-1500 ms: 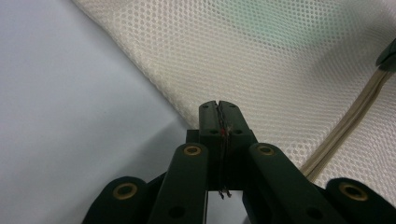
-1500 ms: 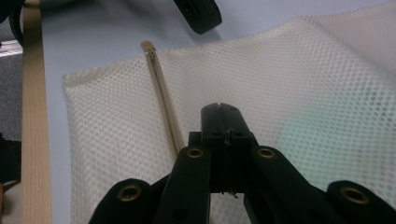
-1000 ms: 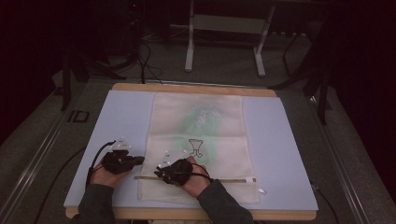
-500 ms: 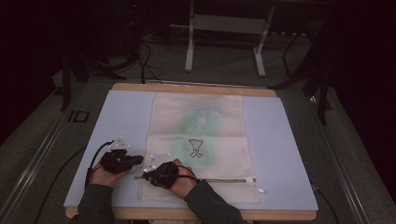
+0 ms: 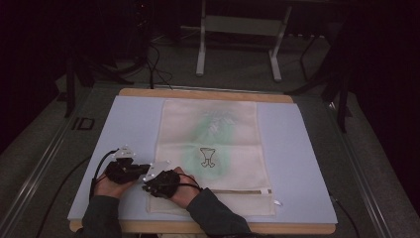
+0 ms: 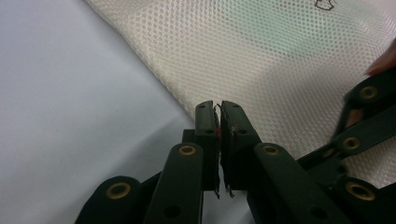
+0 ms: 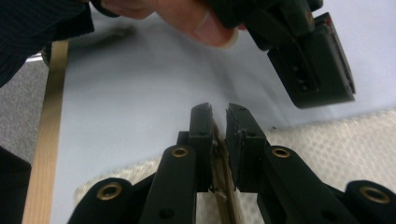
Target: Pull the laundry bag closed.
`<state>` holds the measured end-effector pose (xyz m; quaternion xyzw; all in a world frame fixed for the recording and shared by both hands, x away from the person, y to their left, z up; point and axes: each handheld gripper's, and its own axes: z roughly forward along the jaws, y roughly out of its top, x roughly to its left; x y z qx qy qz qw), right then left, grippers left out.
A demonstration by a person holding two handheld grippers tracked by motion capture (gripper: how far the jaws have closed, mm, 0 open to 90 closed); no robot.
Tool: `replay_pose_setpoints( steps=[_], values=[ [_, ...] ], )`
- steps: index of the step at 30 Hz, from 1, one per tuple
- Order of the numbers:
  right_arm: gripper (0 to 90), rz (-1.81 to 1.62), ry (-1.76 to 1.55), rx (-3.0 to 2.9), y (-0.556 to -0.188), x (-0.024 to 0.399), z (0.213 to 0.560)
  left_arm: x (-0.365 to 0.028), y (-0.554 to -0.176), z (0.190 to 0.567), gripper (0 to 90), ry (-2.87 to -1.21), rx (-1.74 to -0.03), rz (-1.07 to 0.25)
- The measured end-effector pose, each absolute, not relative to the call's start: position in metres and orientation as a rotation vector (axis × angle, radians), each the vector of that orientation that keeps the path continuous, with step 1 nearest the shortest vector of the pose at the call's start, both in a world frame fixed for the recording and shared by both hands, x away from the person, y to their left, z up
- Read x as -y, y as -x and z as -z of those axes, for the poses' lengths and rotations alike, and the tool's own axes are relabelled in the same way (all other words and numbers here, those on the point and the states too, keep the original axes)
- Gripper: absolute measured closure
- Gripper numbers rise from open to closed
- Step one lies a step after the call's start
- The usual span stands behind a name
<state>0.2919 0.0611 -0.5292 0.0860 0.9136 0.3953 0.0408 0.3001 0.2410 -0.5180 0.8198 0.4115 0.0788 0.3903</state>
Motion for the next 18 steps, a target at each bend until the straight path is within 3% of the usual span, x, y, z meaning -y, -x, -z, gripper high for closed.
replay_pose_setpoints(
  steps=[18],
  values=[
    [81.4, -1.213, -0.287, -2.83, -0.297, -0.073, 0.529, -0.247, -0.3, 0.517, 86.0, -2.05, -1.071, -0.212]
  ],
)
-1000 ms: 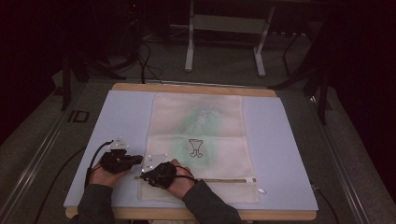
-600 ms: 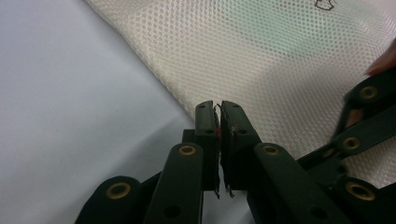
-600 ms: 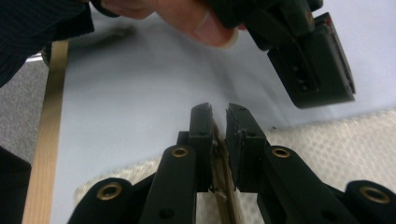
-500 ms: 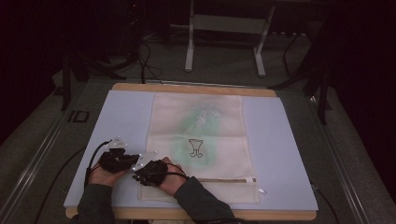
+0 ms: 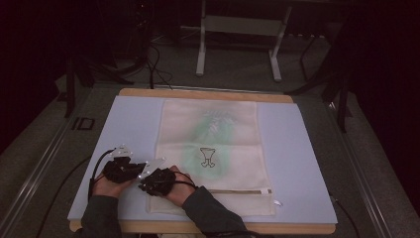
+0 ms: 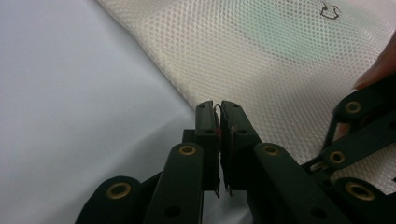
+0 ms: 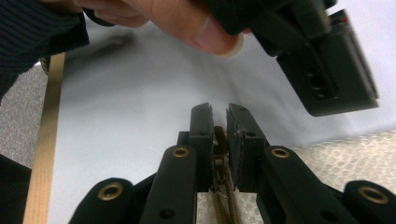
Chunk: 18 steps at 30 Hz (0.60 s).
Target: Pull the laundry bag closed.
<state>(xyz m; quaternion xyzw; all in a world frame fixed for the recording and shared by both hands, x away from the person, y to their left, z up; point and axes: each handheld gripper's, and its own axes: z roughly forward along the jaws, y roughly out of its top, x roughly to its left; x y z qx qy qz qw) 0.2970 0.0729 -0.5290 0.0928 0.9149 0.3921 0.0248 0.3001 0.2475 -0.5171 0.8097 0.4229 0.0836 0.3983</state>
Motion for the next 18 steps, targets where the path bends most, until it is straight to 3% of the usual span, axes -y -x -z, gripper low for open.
replay_pose_setpoints(
  steps=[18],
  values=[
    [81.2, -1.263, -0.3, -2.824, -0.293, -0.039, 0.523, -0.25, -0.299, 0.516, 85.4, -2.037, -1.073, -0.213]
  ],
)
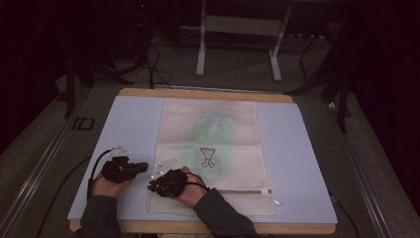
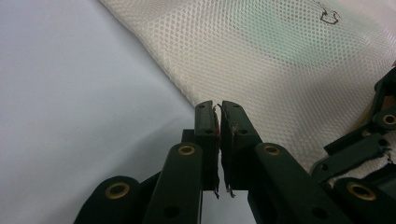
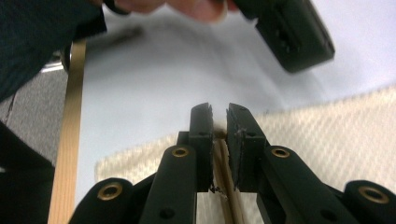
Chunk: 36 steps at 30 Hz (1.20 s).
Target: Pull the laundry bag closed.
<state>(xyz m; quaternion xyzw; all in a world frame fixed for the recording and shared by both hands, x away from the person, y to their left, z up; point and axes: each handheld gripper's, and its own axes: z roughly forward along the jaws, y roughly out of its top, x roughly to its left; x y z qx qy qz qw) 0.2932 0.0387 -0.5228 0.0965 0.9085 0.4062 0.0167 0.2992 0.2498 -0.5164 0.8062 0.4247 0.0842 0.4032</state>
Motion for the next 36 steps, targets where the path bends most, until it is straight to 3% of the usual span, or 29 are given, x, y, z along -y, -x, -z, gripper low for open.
replay_pose_setpoints(
  steps=[13, 20, 36],
  values=[
    [73.6, -1.227, -0.32, -2.895, -0.301, -0.038, 0.529, -0.248, -0.299, 0.517, 84.9, -2.045, -1.062, -0.2],
    [80.6, -1.21, -0.36, -2.93, -0.304, -0.043, 0.529, -0.245, -0.3, 0.517, 85.0, -2.059, -1.046, -0.183],
    [81.9, -1.175, -0.279, -2.861, -0.293, -0.041, 0.534, -0.222, -0.299, 0.528, 89.7, -2.228, -0.963, -0.081]
  ],
)
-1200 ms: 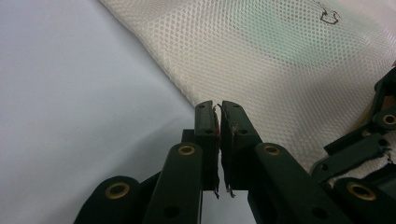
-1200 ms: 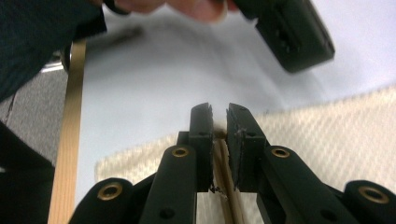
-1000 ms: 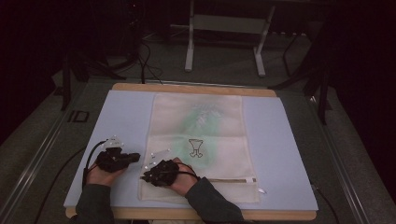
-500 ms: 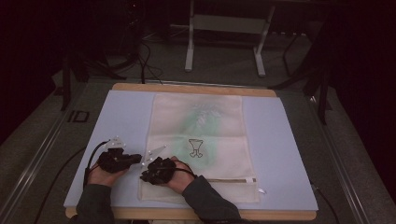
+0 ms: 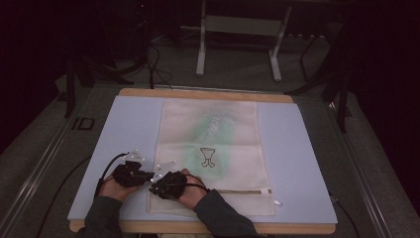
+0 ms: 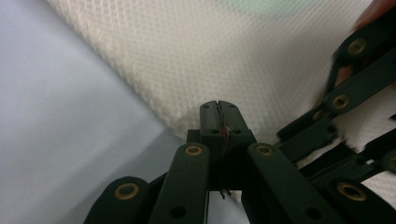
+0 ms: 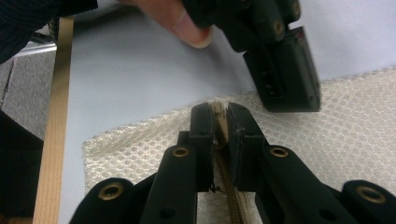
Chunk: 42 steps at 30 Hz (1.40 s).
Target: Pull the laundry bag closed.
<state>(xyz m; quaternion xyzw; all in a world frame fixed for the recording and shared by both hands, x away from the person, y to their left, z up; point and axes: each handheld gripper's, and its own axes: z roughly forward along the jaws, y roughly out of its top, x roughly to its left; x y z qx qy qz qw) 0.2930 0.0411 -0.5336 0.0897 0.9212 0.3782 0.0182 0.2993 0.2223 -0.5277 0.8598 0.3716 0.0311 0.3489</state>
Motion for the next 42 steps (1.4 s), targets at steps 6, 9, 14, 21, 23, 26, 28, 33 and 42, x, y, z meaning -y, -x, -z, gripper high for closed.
replay_pose_setpoints(
  steps=[6, 9, 14, 21, 23, 26, 28, 33, 42],
  values=[
    [81.9, -1.19, -0.288, -2.849, -0.292, -0.04, 0.535, -0.224, -0.298, 0.529, 89.9, -2.216, -0.984, -0.033],
    [82.0, -1.184, -0.3, -2.835, -0.289, -0.04, 0.535, -0.224, -0.294, 0.529, 90.0, -2.216, -0.999, -0.035],
    [82.0, -1.183, -0.291, -2.807, -0.287, -0.039, 0.536, -0.223, -0.293, 0.527, 90.0, -2.23, -1.023, -0.03],
    [82.1, -1.174, -0.3, -2.821, -0.288, -0.034, 0.535, -0.221, -0.293, 0.526, 90.0, -2.263, -0.999, -0.048],
    [82.2, -1.156, -0.288, -2.819, -0.287, -0.033, 0.534, -0.221, -0.293, 0.526, 90.0, -2.265, -0.998, -0.05],
    [82.2, -1.128, -0.27, -2.82, -0.286, -0.029, 0.532, -0.221, -0.293, 0.526, 90.0, -2.26, -1.0, -0.047],
    [82.2, -1.124, -0.274, -2.824, -0.286, -0.026, 0.532, -0.222, -0.293, 0.527, 90.0, -2.253, -0.998, -0.044],
    [82.2, -1.101, -0.253, -2.823, -0.285, -0.023, 0.53, -0.223, -0.293, 0.527, 90.0, -2.25, -0.992, -0.038],
    [82.2, -1.041, -0.211, -2.83, -0.283, -0.018, 0.525, -0.222, -0.293, 0.527, 90.0, -2.25, -0.988, -0.042]
  ],
)
